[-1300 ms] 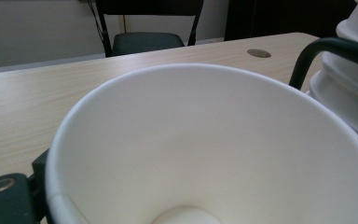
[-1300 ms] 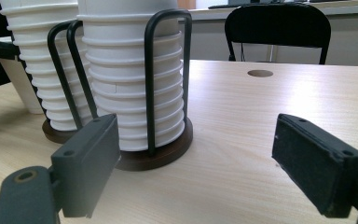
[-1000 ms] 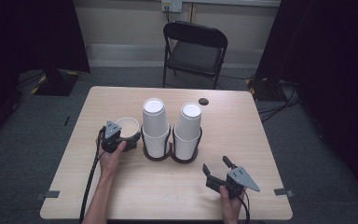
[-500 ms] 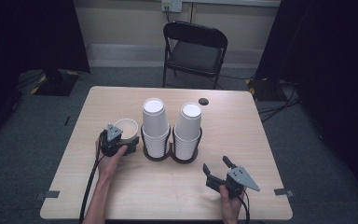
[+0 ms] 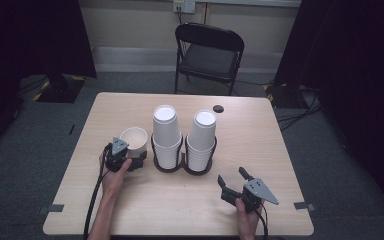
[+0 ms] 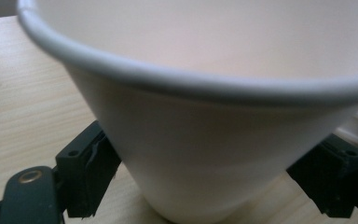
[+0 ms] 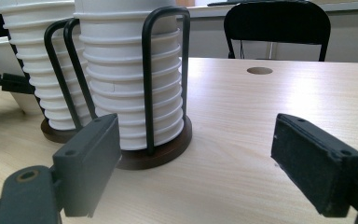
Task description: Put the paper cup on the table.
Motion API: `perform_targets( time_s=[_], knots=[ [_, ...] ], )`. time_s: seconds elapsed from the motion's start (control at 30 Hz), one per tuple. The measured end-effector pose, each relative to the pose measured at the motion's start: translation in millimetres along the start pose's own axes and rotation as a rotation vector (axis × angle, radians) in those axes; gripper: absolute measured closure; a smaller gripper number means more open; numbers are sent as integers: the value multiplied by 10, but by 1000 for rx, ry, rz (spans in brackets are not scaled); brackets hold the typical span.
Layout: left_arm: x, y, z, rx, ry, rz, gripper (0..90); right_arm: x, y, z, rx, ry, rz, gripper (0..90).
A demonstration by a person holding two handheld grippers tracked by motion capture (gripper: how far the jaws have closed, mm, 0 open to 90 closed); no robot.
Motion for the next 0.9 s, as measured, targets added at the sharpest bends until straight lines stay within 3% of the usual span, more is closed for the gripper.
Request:
perform_targets(
  time_s=[0.27,0.63,0.73,0.9],
  knots=[
    [-75,52,190,-21,-7,2,154,-3,-1,-1,2,-1,-6,148],
    [-220,142,470,-124,4,29,154,-3,1,8,-8,-4,-2,148],
    [-288,173,558,-142,19,0,154,-6,0,8,-8,-3,-4,148],
    [-426,231,717,-166,34,3,153,-4,0,9,-8,-5,-5,150]
  ],
)
Point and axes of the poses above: each handheld gripper's, and its own axes: z roughly backward along the jaws, y roughly out of its underside, x roughly to its left, the point moved 3 cm from there along -z, roughly forward along the jaws, and after that the axes turned 6 degrees about -z, right-handed, at the moved point
